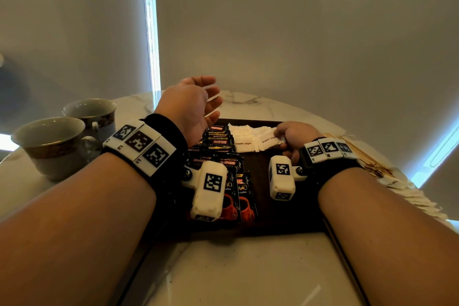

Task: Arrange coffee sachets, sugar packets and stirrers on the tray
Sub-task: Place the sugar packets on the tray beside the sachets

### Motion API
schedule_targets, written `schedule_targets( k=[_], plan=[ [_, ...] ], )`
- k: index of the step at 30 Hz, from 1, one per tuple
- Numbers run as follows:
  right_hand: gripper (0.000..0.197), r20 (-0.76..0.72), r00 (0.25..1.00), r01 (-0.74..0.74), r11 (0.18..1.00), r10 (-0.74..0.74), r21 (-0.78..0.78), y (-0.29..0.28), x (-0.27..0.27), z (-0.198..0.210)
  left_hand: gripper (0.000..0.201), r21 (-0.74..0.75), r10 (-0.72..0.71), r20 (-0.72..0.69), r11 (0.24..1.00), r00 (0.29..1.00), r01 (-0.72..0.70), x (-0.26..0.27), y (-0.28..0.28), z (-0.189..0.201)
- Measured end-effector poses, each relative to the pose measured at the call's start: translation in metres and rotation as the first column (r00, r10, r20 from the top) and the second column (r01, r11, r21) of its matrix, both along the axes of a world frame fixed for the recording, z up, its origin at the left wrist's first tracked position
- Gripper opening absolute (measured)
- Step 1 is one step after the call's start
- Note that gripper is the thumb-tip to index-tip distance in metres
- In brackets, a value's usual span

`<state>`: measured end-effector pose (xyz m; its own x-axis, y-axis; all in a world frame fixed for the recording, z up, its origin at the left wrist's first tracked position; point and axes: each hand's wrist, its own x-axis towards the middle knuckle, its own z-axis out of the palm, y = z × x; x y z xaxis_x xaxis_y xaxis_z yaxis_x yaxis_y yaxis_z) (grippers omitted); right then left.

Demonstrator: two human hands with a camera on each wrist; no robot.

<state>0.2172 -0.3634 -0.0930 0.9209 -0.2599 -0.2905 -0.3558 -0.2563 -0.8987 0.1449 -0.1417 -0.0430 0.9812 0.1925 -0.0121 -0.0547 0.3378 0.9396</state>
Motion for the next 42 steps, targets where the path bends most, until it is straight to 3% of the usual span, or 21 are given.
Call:
schedule_targets(
  k=[6,17,21,26,31,35,42],
  plan=[
    [0.01,0.004,1.0,0.012,0.998,-0.012,-0.067,0.002,0.0,0.0,0.051,-0.002,0.002,0.004,1.0,1.0,-0.002,-0.001,-0.001,0.001],
    [0.009,-0.081,0.992,-0.114,0.957,0.096,-0.267,0.002,-0.005,0.01,0.052,0.022,-0.002,0.006,1.0,1.0,0.002,-0.002,-0.001,0.001],
    [0.03,-0.092,0.988,-0.149,0.939,0.126,-0.311,0.002,-0.007,0.01,0.054,0.023,0.0,0.003,1.0,1.0,0.0,-0.002,-0.001,0.001],
    [0.016,0.06,0.997,-0.045,0.997,0.049,-0.066,-0.007,-0.007,0.001,0.054,0.034,0.004,0.0,0.999,1.0,-0.004,-0.003,-0.001,0.002],
    [0.017,0.093,0.994,0.062,0.997,-0.059,-0.033,-0.001,-0.009,0.01,0.053,0.032,-0.001,0.004,0.999,1.0,0.001,-0.004,-0.002,0.002],
    [0.023,0.021,0.999,-0.031,0.998,0.03,0.046,0.012,-0.012,0.01,0.053,0.033,-0.013,0.005,0.999,1.0,0.012,-0.006,-0.003,0.002],
    [0.028,0.11,0.983,-0.134,0.984,0.147,-0.118,0.022,-0.025,0.03,0.049,0.056,-0.096,0.009,0.994,0.995,0.096,-0.015,-0.012,0.007]
  ],
)
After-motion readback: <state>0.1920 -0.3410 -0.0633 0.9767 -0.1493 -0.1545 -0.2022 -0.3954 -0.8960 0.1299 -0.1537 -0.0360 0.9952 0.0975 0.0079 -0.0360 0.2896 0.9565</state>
